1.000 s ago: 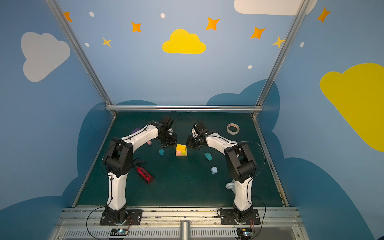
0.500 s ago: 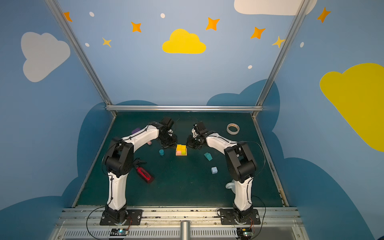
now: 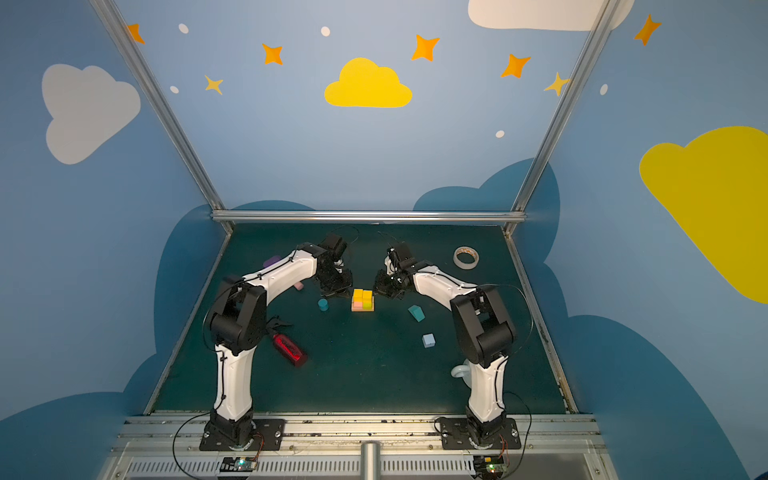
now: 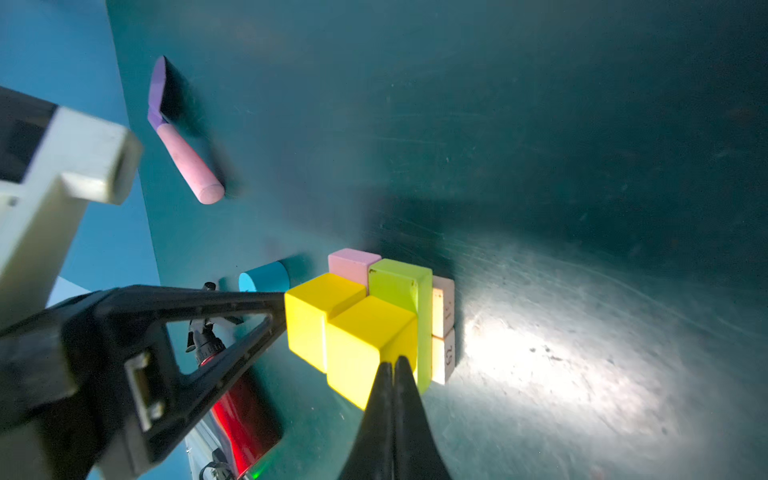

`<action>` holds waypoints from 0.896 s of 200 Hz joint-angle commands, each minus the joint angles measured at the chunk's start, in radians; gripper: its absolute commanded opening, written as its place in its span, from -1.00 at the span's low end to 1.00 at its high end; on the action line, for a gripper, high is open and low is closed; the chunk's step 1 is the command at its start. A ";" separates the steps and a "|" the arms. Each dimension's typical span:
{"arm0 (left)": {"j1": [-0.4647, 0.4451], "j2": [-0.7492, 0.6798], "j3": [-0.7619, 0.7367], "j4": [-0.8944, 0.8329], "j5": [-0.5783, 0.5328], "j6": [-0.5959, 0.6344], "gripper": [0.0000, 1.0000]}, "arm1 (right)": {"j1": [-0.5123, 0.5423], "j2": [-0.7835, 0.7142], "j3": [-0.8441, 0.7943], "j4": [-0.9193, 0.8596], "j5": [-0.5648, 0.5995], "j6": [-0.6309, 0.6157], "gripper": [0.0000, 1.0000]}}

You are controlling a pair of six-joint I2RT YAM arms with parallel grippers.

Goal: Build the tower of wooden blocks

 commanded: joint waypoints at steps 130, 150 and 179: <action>0.022 -0.473 -0.288 0.056 -0.016 0.016 -0.50 | -0.028 -0.544 -0.284 -0.602 0.337 -0.211 0.32; 0.021 -0.527 -0.337 0.084 -0.002 0.000 -0.36 | -0.031 -0.572 -0.336 -0.596 0.343 -0.201 0.35; 0.018 -0.590 -0.383 0.087 0.001 0.001 -0.24 | -0.035 -0.582 -0.408 -0.554 0.328 -0.192 0.37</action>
